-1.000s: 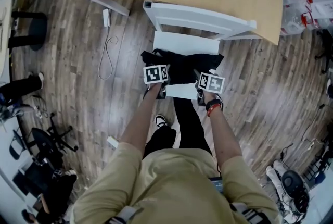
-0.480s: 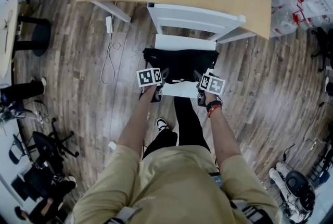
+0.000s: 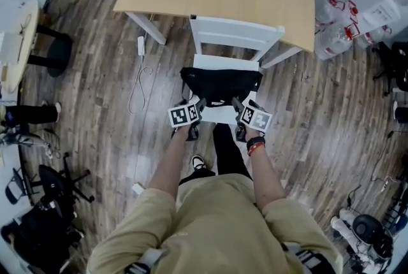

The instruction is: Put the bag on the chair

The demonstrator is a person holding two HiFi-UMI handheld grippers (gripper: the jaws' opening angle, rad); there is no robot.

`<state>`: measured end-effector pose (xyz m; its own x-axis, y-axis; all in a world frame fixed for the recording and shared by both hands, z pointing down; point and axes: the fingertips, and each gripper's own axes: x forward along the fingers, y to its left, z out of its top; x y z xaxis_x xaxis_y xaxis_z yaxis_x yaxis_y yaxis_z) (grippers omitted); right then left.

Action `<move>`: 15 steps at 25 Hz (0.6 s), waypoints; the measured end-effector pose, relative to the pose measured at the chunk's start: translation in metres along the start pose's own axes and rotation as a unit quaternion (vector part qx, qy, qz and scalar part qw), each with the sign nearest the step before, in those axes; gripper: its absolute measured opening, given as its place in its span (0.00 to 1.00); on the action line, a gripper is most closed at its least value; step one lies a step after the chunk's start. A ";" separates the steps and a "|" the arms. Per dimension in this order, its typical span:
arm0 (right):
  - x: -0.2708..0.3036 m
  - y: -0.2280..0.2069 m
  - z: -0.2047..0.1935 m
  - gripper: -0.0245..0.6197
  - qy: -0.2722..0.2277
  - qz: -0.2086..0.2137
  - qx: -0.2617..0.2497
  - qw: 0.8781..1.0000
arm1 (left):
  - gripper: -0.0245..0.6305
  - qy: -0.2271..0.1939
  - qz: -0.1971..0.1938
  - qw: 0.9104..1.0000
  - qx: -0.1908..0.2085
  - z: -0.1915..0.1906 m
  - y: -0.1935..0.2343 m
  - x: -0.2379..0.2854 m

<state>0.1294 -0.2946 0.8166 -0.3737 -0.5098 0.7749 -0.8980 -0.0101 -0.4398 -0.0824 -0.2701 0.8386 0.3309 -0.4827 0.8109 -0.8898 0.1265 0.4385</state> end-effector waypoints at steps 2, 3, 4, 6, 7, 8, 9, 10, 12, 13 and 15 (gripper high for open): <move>-0.020 0.009 0.003 0.60 -0.024 0.008 -0.003 1.000 | 0.62 -0.014 0.001 1.000 0.009 -0.006 -0.006 -0.017; -0.030 0.014 0.005 0.60 -0.034 0.010 -0.008 0.999 | 0.60 -0.024 0.001 1.000 0.013 -0.006 -0.009 -0.027; -0.040 0.019 0.007 0.60 -0.045 0.012 -0.015 0.999 | 0.58 -0.035 0.003 0.999 0.018 -0.006 -0.012 -0.037; -0.059 0.031 0.011 0.60 -0.063 0.015 -0.034 0.997 | 0.50 -0.061 0.009 0.998 0.033 -0.002 -0.018 -0.058; -0.067 0.036 0.012 0.60 -0.070 0.017 -0.047 0.996 | 0.47 -0.073 0.010 0.996 0.041 0.000 -0.022 -0.069; -0.074 0.042 0.013 0.60 -0.076 0.019 -0.060 0.995 | 0.45 -0.083 0.009 0.995 0.051 0.002 -0.026 -0.079; -0.081 0.047 0.015 0.60 -0.081 0.020 -0.073 0.994 | 0.45 -0.093 0.007 0.994 0.061 0.004 -0.030 -0.089; -0.089 0.052 0.017 0.60 -0.088 0.019 -0.085 0.992 | 0.44 -0.104 0.005 0.992 0.073 0.008 -0.035 -0.099; -0.105 0.065 0.023 0.60 -0.105 0.021 -0.105 0.989 | 0.41 -0.129 0.004 0.987 0.097 0.017 -0.044 -0.121; -0.113 0.072 0.026 0.60 -0.115 0.023 -0.111 0.987 | 0.41 -0.141 0.002 0.984 0.107 0.021 -0.047 -0.132; -0.131 0.085 0.028 0.60 -0.132 0.029 -0.119 0.984 | 0.39 -0.161 -0.004 0.979 0.121 0.026 -0.054 -0.152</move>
<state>0.1088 -0.2533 0.6652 -0.3804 -0.7094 0.5933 -0.9180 0.2115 -0.3356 -0.0932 -0.2256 0.6816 0.2570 -0.7365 0.6257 -0.9487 -0.0690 0.3085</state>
